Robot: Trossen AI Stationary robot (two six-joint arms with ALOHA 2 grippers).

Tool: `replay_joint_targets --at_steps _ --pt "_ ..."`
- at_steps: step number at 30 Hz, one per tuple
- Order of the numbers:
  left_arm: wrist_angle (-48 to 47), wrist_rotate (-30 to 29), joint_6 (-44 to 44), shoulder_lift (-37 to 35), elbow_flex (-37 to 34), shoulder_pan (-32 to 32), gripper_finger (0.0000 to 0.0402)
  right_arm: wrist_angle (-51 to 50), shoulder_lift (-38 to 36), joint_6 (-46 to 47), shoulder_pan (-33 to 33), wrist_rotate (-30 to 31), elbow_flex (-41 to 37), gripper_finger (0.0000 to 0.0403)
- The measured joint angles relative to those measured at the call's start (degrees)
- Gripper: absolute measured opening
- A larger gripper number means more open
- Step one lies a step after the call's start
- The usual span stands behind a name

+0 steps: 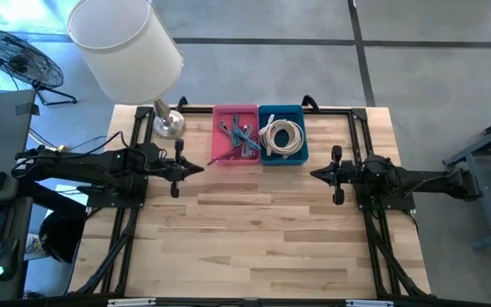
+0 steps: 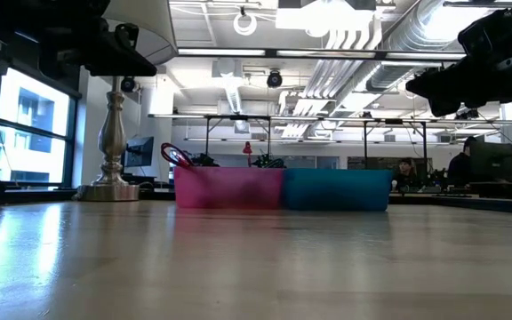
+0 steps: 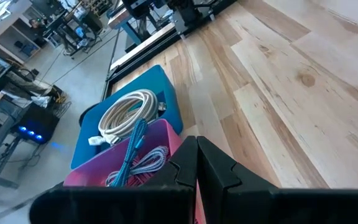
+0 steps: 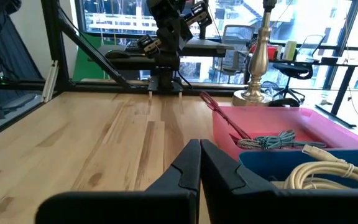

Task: Pick & Place USB Port
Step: Return to Home Position

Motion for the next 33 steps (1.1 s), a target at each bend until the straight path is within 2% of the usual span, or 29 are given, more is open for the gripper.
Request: replay_joint_targets --at_steps 21,33 --pt "0.9 1.2 -0.8 0.0 0.0 0.0 0.0000 -2.2 -0.1 -0.1 0.4 0.3 0.0 0.0000" --pt "1.3 2.7 -1.9 0.0 0.0 0.0 0.0000 -2.6 -11.9 -0.1 2.2 0.2 0.0 0.0000"
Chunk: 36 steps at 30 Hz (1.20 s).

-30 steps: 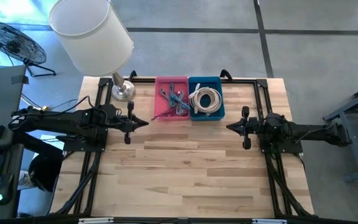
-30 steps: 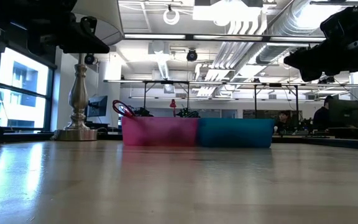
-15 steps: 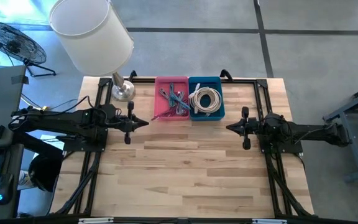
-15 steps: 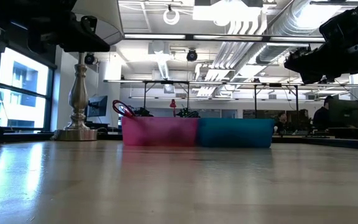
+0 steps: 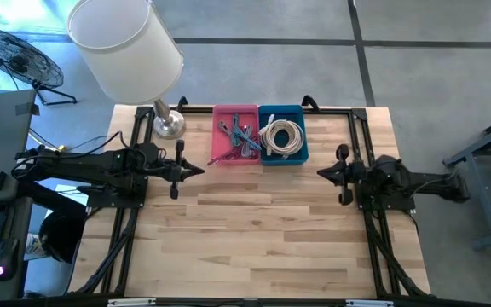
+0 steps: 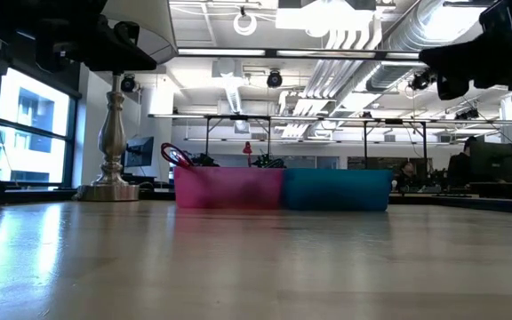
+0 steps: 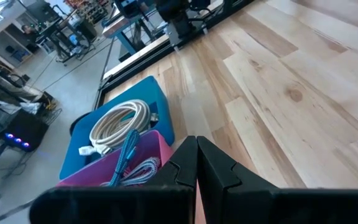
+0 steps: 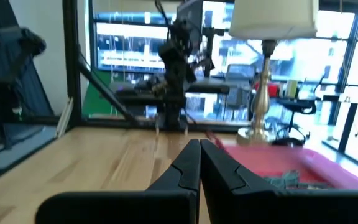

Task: Pick & Place USB Port
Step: Return to Home Position

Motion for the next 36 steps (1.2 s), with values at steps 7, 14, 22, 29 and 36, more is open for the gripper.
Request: replay_joint_targets --at_steps 7,14,22,29,36 --pt "0.0 0.0 0.0 0.0 0.0 0.0 0.0000 1.1 -1.1 0.0 0.0 0.0 0.0 0.0000" --pt "0.2 1.1 0.0 0.5 0.0 0.0 0.0000 0.9 -1.2 0.0 0.0 0.2 0.0 0.0000" --pt "7.1 10.7 8.5 -1.5 0.1 0.0 0.0000 0.9 -1.2 0.0 0.0 0.1 0.0 0.0000" --pt "-7.2 12.8 10.3 -14.3 0.1 0.0 0.0000 0.9 -1.2 0.0 0.0 0.1 0.0 0.0000" --pt "-11.3 18.0 6.6 -28.9 0.1 0.0 0.0000 0.9 -1.2 0.0 0.0 0.1 0.0 0.0000"
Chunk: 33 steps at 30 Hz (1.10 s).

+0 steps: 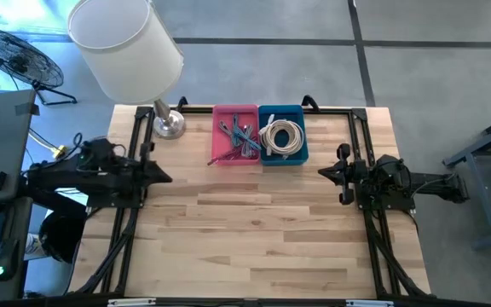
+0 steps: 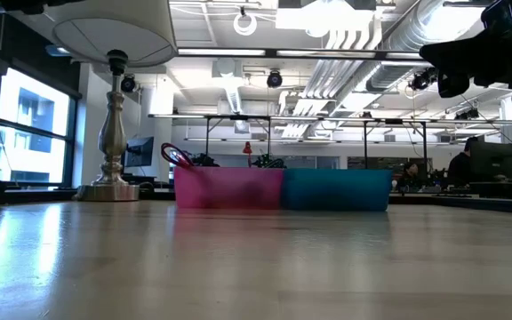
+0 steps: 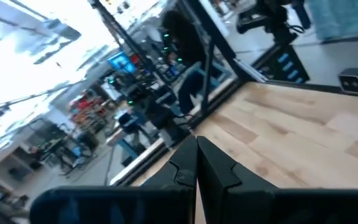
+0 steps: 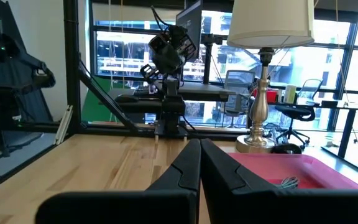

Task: Pick & Place USB Port
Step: Return to Home Position

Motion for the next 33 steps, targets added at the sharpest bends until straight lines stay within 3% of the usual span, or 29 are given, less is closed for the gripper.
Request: replay_joint_targets --at_steps 4,6,9,14,20,33 --pt "-4.3 -3.6 -0.7 -6.3 -0.2 0.0 0.0000 0.0 0.0 0.0 0.0 0.0 0.0 0.0000" --pt "-4.2 -2.5 -1.5 -9.2 -1.8 0.0 0.0000 0.0 0.0 0.0 0.0 0.0 0.0 0.0000" --pt "-2.6 2.5 -3.0 -8.6 -4.3 0.0 0.0000 -0.1 0.0 0.0 0.0 0.0 0.0 0.0000" --pt "1.3 -1.4 -6.0 -8.8 -7.7 0.0 0.0000 -0.1 0.5 0.0 0.0 0.0 0.0 0.0000" --pt "6.1 -2.4 -7.6 -8.8 -10.5 0.0 0.0000 -0.5 0.7 0.0 0.0 0.0 0.0 0.0000" --pt "18.9 -4.3 -10.9 -8.7 -24.0 0.0 0.0000 -0.6 0.7 0.0 0.0 0.0 0.0 0.0000"
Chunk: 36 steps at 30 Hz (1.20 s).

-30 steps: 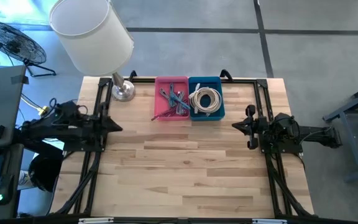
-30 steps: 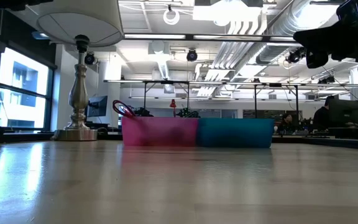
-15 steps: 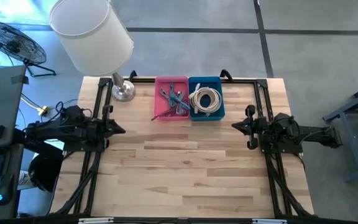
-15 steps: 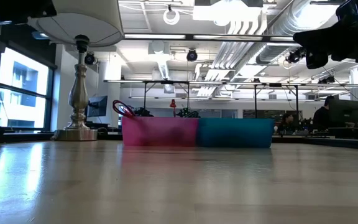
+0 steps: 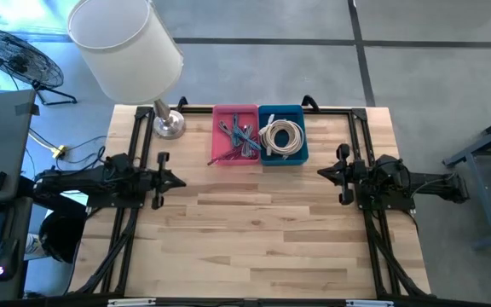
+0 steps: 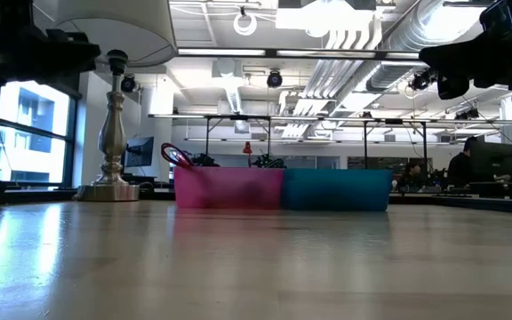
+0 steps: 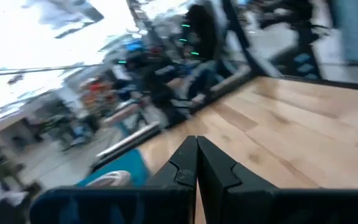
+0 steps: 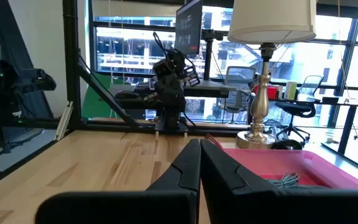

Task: Pick & Place USB Port
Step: Return to Home Position

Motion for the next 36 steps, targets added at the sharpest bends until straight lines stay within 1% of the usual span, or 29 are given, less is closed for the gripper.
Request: replay_joint_targets --at_steps 1,4,7,9,11,14,23,25,31,36 --pt "0.9 -1.6 -0.5 0.0 -0.5 0.0 0.0000 0.0 0.0 0.0 0.0 0.0 0.0 0.0000" --pt "-0.7 -8.8 -2.6 0.2 -0.5 0.0 0.0000 0.0 0.0 0.0 0.0 0.0 0.0 0.0000" --pt "-4.0 -15.9 -1.9 0.4 -0.6 0.0 0.0000 0.0 0.0 0.0 0.0 0.0 0.0 0.0000" --pt "-2.9 -16.9 -0.4 1.0 -0.6 0.0 0.0000 0.0 0.0 0.0 0.0 0.0 0.0 0.0000" --pt "-3.4 -16.8 -0.1 1.6 -0.6 0.0 0.0000 -0.1 0.0 0.0 0.0 0.0 0.0 0.0000" --pt "-3.5 -15.0 0.0 2.3 -0.6 0.0 0.0000 -0.2 0.0 0.0 0.0 0.0 0.0 0.0000" --pt "-2.8 -7.0 -0.1 3.1 -0.7 0.0 0.0000 -0.2 0.0 0.0 0.0 0.0 0.0 0.0000" --pt "-2.6 -5.9 -2.7 3.1 -0.7 0.0 0.0000 -0.2 0.0 0.0 0.0 0.0 0.0 0.0000" --pt "-2.5 -5.0 -16.0 3.1 -0.8 0.0 0.0000 -0.2 0.0 0.0 0.0 0.0 0.0 0.0000" --pt "-2.4 -3.4 -17.6 3.1 -0.8 0.0 0.0000 -0.2 0.0 0.0 0.0 0.0 0.0 0.0000"
